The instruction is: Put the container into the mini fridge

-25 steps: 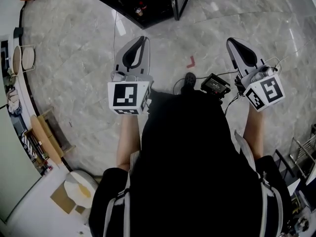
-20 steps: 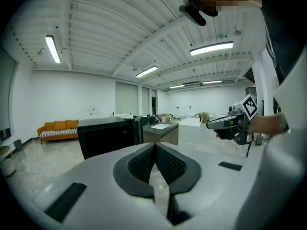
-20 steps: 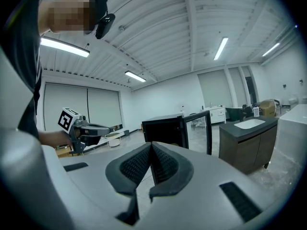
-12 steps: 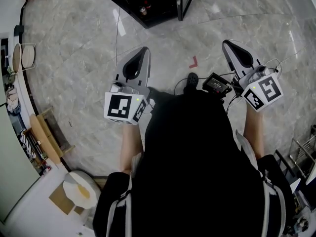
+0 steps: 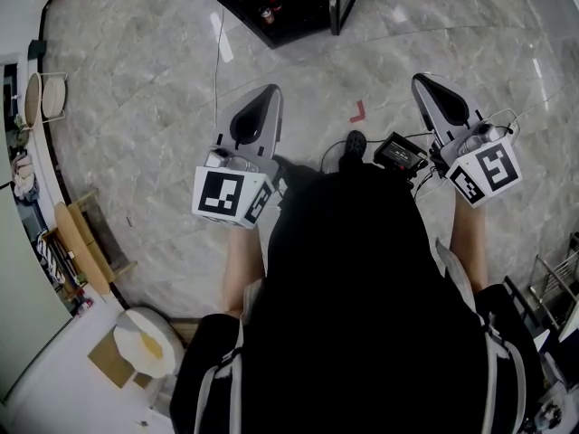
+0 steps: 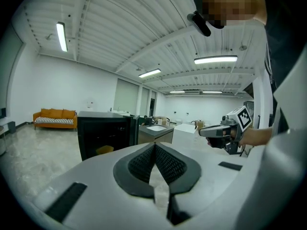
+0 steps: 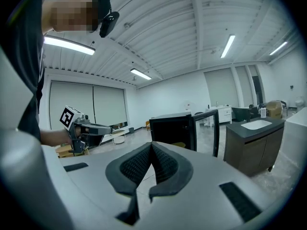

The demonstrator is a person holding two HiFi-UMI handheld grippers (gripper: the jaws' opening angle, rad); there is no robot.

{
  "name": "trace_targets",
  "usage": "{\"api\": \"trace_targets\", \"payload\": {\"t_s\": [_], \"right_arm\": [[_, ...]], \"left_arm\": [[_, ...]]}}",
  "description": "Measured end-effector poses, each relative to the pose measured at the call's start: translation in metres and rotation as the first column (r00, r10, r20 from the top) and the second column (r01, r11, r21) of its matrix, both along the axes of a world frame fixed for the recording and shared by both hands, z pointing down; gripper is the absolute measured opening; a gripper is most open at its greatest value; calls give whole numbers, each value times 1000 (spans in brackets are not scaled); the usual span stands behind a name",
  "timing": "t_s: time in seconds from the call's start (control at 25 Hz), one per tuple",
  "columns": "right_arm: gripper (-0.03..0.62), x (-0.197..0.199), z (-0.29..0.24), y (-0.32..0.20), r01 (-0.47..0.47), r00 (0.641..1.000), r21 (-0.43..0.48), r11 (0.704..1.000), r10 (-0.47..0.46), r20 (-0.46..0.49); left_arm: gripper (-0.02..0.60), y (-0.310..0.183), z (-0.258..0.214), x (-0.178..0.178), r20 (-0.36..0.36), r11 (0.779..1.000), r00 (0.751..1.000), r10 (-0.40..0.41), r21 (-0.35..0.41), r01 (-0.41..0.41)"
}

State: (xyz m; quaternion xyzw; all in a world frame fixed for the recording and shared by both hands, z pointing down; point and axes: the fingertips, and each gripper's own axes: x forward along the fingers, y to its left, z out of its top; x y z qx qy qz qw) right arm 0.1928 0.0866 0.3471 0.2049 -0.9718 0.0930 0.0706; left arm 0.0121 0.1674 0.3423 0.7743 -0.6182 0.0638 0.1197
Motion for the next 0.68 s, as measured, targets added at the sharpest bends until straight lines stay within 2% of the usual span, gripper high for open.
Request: {"api": "trace_targets", "payload": {"t_s": [0.68], "right_arm": [[17, 7, 3, -6, 33, 999, 8, 999, -33, -15]], "left_arm": [[34, -17, 3, 14, 20, 1000, 1000, 19, -15, -19]]}}
